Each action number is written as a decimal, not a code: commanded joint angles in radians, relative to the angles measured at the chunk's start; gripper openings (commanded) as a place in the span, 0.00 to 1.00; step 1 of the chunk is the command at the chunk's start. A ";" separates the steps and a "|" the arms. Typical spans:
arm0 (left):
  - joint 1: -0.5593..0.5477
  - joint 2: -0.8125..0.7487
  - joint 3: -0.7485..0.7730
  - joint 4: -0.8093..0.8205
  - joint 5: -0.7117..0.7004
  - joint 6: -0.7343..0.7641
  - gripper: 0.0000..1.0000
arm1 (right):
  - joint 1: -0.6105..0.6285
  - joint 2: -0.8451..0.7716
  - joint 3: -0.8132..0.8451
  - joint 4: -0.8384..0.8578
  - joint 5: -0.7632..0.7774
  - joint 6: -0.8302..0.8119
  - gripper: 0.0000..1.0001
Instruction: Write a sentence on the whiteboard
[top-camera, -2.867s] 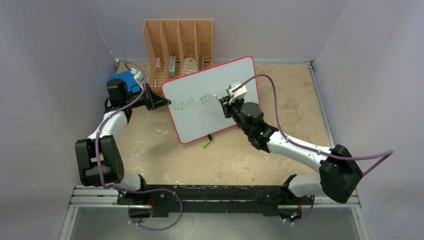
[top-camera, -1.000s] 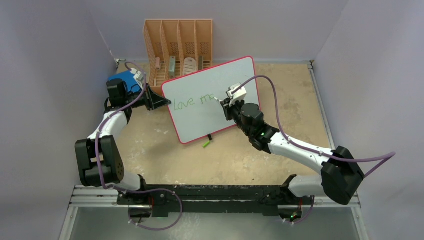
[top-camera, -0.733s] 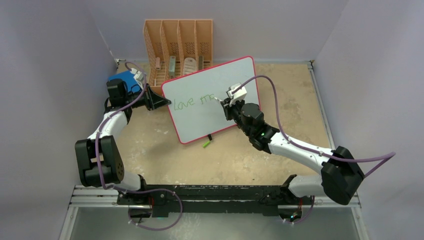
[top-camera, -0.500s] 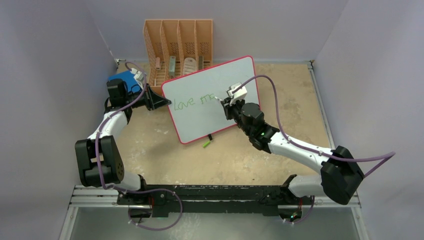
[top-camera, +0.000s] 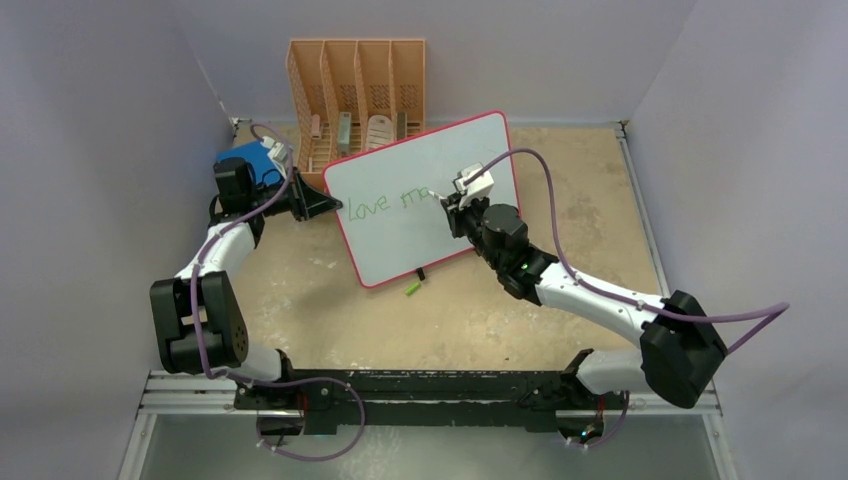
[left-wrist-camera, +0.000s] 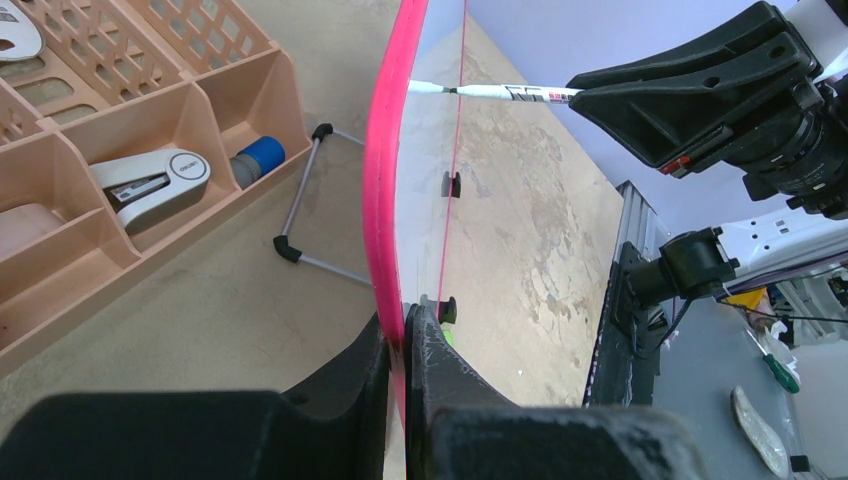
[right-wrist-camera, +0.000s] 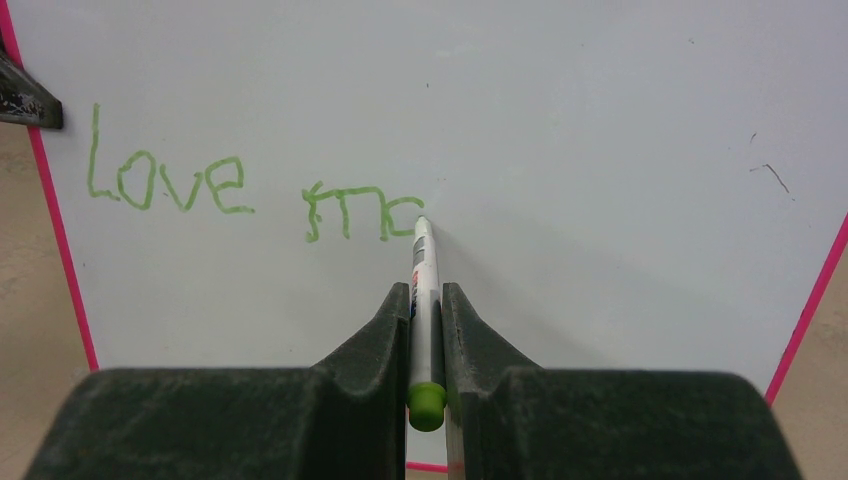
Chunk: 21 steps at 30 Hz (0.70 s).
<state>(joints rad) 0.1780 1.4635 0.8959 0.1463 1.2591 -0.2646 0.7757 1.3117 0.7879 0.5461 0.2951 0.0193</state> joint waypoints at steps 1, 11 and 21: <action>-0.008 -0.034 0.026 0.023 0.000 0.057 0.00 | -0.010 -0.001 0.051 0.057 -0.002 -0.013 0.00; -0.007 -0.034 0.027 0.023 -0.001 0.057 0.00 | -0.010 0.006 0.057 0.053 -0.017 -0.013 0.00; -0.008 -0.035 0.026 0.024 -0.001 0.057 0.00 | -0.009 0.015 0.050 0.031 -0.016 -0.012 0.00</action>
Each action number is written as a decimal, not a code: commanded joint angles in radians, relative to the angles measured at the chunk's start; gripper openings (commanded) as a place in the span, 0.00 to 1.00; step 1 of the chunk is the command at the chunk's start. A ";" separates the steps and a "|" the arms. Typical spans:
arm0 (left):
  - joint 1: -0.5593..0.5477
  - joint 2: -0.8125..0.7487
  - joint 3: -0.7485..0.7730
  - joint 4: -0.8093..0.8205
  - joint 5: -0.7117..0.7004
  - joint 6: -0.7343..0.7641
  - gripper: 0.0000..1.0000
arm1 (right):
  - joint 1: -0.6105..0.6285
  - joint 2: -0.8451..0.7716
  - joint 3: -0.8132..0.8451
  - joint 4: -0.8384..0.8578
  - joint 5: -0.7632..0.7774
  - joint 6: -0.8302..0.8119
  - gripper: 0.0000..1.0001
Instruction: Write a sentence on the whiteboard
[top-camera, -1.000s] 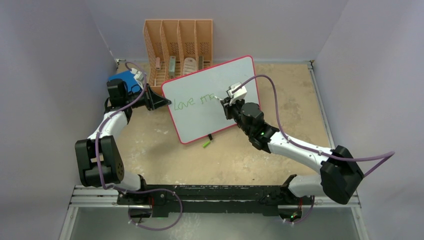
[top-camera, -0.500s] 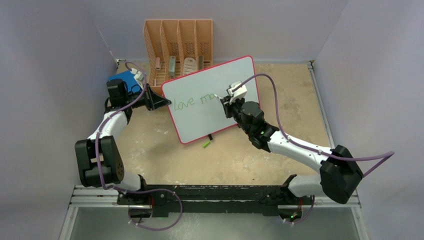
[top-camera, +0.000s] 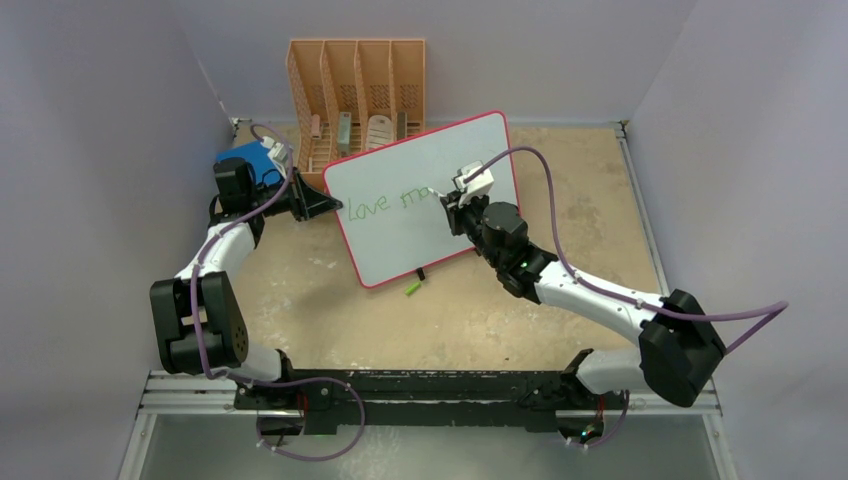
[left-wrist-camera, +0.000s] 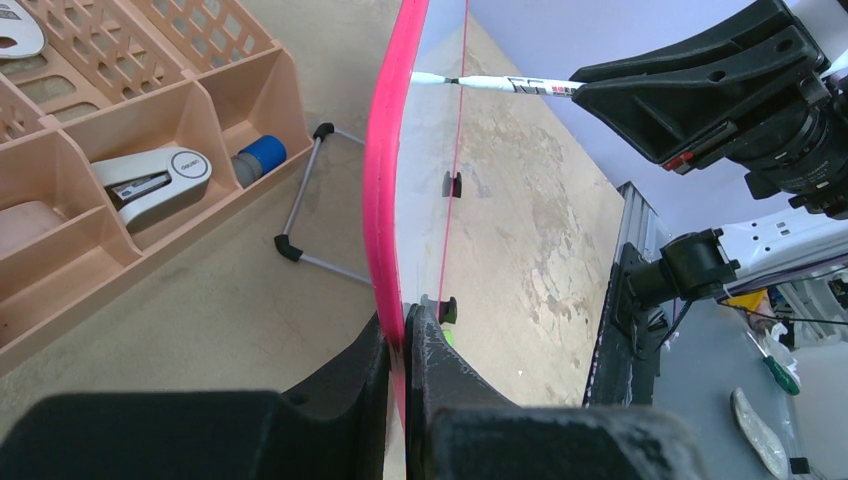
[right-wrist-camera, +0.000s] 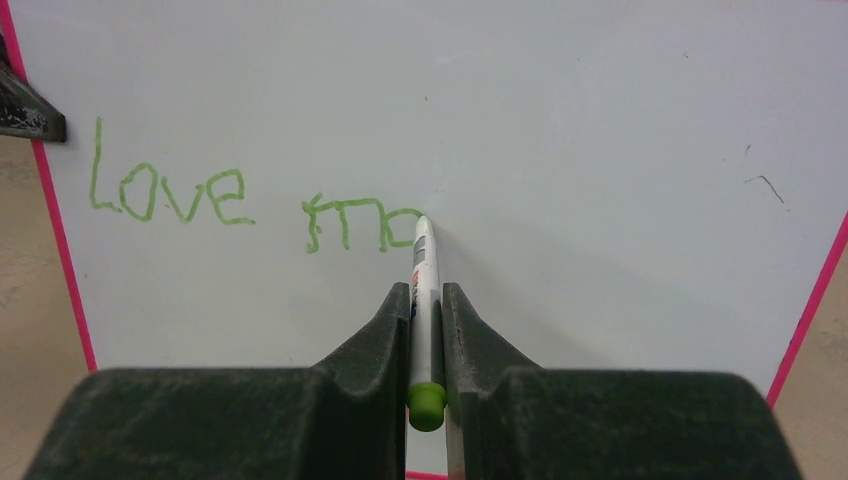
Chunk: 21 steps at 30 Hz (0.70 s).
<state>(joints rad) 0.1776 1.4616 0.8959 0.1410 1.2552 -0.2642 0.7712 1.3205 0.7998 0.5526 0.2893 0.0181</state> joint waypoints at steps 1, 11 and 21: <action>-0.008 -0.033 0.026 0.028 0.003 0.057 0.00 | -0.005 0.004 0.034 0.020 -0.011 -0.009 0.00; -0.007 -0.033 0.026 0.029 0.002 0.057 0.00 | -0.005 -0.031 0.000 -0.024 -0.028 0.018 0.00; -0.008 -0.033 0.026 0.028 0.003 0.057 0.00 | -0.005 -0.057 -0.027 -0.048 -0.018 0.025 0.00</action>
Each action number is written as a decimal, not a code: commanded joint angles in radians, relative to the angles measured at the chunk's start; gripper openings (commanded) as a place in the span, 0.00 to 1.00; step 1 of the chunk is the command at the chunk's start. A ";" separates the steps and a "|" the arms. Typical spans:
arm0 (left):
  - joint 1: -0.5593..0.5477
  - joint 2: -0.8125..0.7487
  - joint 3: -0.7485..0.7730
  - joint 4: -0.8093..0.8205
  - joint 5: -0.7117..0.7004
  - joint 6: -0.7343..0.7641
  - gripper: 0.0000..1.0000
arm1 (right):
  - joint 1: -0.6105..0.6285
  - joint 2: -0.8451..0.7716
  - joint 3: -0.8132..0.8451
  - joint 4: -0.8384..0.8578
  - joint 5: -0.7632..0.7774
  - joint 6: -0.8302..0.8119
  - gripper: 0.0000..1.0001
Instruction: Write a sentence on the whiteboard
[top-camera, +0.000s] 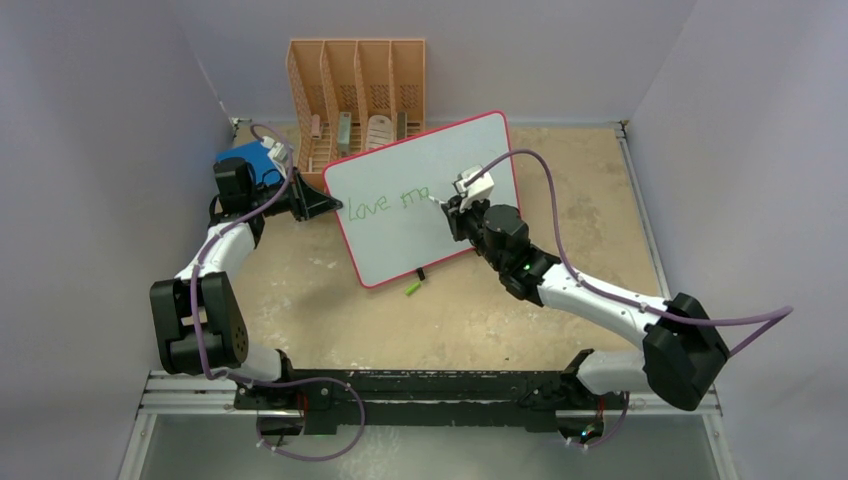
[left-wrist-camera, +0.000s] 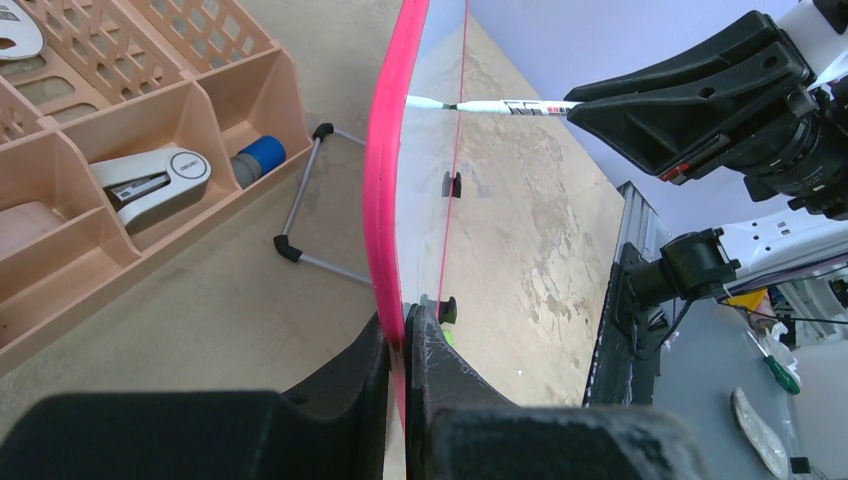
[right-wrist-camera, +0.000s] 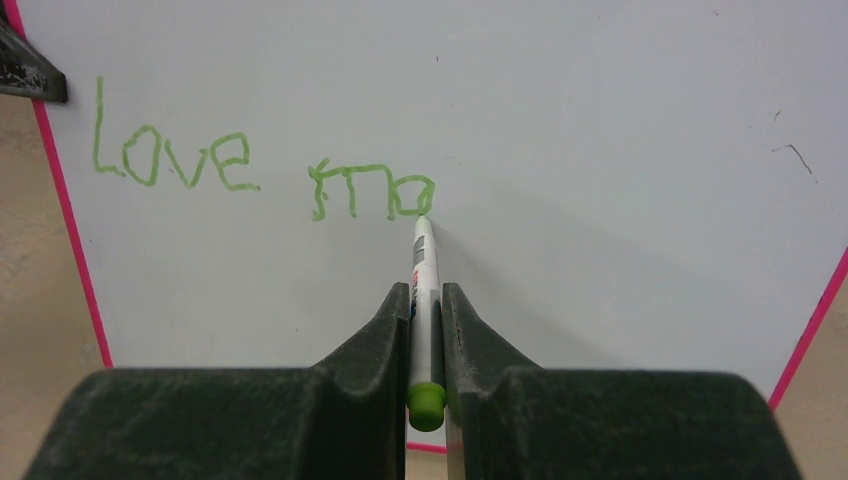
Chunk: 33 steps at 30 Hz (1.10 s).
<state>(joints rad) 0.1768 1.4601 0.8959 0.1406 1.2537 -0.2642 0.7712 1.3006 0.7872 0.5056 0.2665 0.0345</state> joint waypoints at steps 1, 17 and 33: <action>-0.006 -0.032 0.026 0.028 0.004 0.057 0.00 | -0.006 -0.039 -0.017 -0.003 0.013 0.007 0.00; -0.008 -0.035 0.026 0.028 0.004 0.056 0.00 | -0.004 -0.066 0.017 0.022 0.019 -0.014 0.00; -0.007 -0.035 0.026 0.028 0.002 0.057 0.00 | -0.012 -0.020 0.071 0.090 0.042 -0.029 0.00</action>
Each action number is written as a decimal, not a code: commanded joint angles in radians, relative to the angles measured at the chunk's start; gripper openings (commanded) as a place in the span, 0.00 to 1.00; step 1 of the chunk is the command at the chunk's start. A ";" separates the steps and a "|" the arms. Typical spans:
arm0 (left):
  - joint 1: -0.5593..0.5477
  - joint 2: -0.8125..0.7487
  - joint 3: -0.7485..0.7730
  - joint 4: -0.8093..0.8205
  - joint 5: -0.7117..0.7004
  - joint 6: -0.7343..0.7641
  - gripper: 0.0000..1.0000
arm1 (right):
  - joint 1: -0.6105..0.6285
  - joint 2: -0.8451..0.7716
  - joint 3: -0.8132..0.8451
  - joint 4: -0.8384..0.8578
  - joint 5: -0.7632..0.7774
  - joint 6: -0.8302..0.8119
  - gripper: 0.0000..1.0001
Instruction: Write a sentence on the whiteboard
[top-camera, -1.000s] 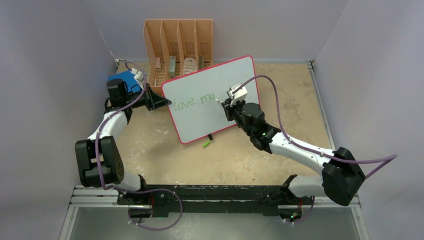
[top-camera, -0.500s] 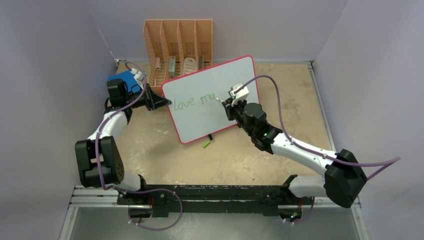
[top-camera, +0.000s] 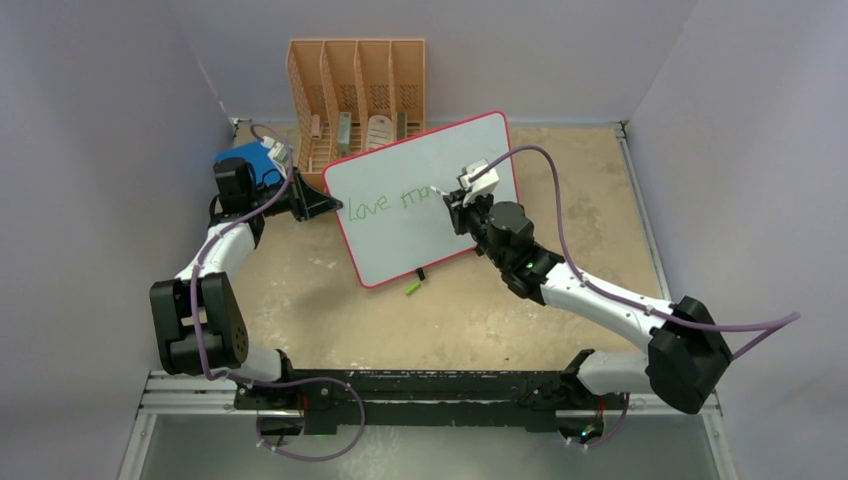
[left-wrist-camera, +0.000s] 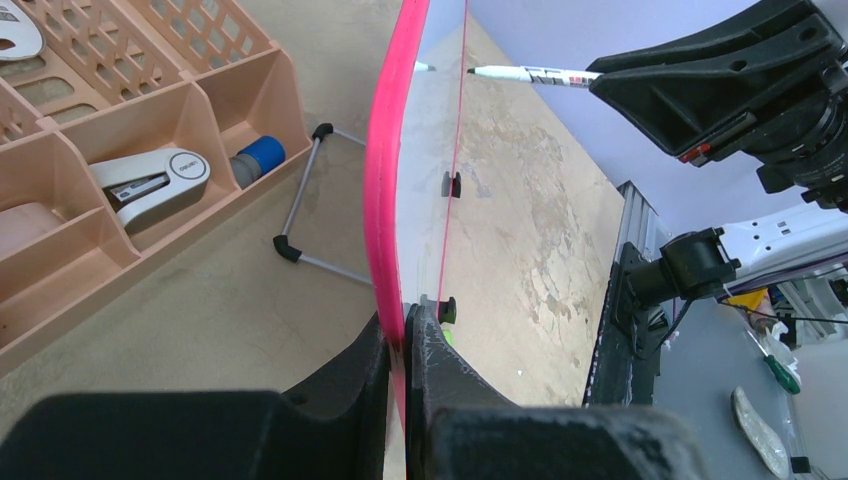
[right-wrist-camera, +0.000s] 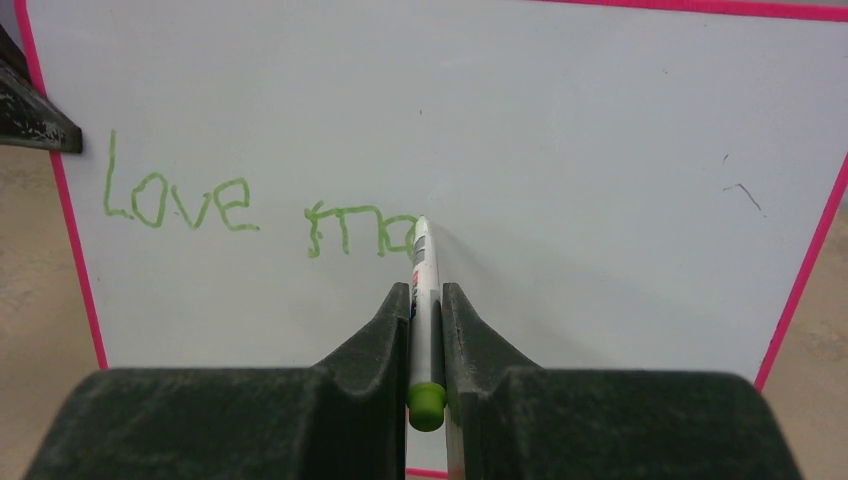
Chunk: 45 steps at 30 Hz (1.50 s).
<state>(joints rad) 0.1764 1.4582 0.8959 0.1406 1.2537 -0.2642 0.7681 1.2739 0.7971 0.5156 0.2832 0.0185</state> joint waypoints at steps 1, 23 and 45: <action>-0.006 -0.033 0.026 0.029 0.002 0.058 0.00 | -0.010 0.012 0.064 0.084 0.025 -0.013 0.00; -0.007 -0.037 0.028 0.026 0.000 0.062 0.00 | -0.022 0.064 0.087 0.090 0.021 -0.039 0.00; -0.006 -0.039 0.027 0.026 -0.001 0.060 0.00 | -0.022 -0.013 0.006 -0.037 -0.013 0.032 0.00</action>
<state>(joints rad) 0.1764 1.4544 0.8959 0.1368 1.2522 -0.2573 0.7513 1.2991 0.8108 0.4873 0.2783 0.0273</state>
